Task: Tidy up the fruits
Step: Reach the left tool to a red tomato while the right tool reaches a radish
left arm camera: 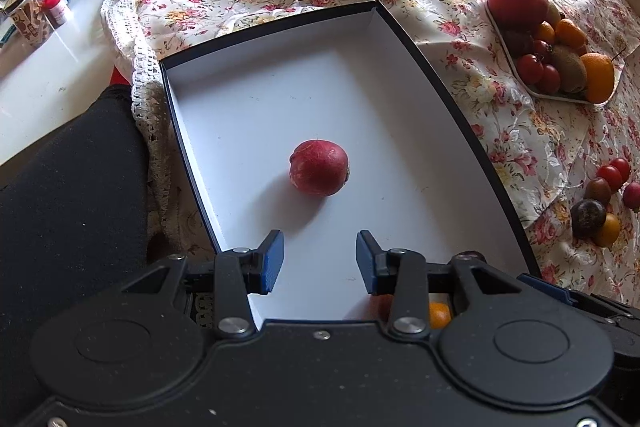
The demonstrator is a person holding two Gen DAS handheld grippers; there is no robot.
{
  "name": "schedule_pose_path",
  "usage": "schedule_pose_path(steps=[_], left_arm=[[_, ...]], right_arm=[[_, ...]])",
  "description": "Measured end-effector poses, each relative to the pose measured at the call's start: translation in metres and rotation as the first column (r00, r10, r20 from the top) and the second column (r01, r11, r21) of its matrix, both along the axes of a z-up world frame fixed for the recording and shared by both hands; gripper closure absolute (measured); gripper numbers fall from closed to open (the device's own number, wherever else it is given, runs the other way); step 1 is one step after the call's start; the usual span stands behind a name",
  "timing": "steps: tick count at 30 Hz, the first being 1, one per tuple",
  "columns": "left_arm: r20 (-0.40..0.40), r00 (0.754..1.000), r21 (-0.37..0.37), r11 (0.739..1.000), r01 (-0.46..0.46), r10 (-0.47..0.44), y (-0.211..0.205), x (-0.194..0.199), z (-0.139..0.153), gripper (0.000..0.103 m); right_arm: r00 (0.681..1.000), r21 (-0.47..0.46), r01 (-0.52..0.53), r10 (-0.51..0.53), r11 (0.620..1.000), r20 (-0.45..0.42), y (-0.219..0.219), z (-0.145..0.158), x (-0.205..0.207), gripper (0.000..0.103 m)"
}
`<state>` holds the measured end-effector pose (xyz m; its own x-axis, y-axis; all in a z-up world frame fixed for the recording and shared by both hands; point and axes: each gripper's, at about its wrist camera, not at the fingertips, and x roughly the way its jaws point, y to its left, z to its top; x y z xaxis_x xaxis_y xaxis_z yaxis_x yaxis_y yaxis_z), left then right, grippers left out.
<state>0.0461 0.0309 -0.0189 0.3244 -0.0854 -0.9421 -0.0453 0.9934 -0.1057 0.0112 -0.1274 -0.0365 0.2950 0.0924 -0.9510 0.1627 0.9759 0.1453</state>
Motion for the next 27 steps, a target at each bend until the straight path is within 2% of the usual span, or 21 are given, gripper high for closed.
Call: schedule_pose_path(steps=[9, 16, 19, 22, 27], left_arm=[[-0.043, 0.996, 0.012, 0.997, 0.080, -0.079, -0.013, -0.001, -0.006, 0.055], [-0.052, 0.992, 0.026, 0.992, 0.120, -0.118, -0.019, -0.002, -0.007, 0.055], [-0.052, 0.991, 0.020, 0.992, 0.123, -0.122, -0.018, -0.002, -0.007, 0.055], [-0.053, 0.990, 0.027, 0.991, 0.129, -0.128, -0.020, -0.002, -0.007, 0.055], [-0.050, 0.988, 0.026, 0.989, 0.145, -0.143, -0.025, -0.003, -0.006, 0.055]], right_arm=[[1.000, 0.032, 0.005, -0.005, 0.999, -0.024, -0.015, 0.013, -0.001, 0.058], [0.996, 0.047, 0.079, -0.081, 0.996, 0.032, -0.065, 0.042, 0.002, 0.058], [0.979, 0.018, 0.184, -0.185, 0.983, 0.080, -0.107, 0.057, 0.003, 0.056], [0.949, -0.017, 0.299, -0.295, 0.954, 0.115, -0.154, 0.067, 0.002, 0.056], [0.896, -0.067, 0.435, -0.424, 0.898, 0.132, -0.216, 0.065, -0.004, 0.056]])
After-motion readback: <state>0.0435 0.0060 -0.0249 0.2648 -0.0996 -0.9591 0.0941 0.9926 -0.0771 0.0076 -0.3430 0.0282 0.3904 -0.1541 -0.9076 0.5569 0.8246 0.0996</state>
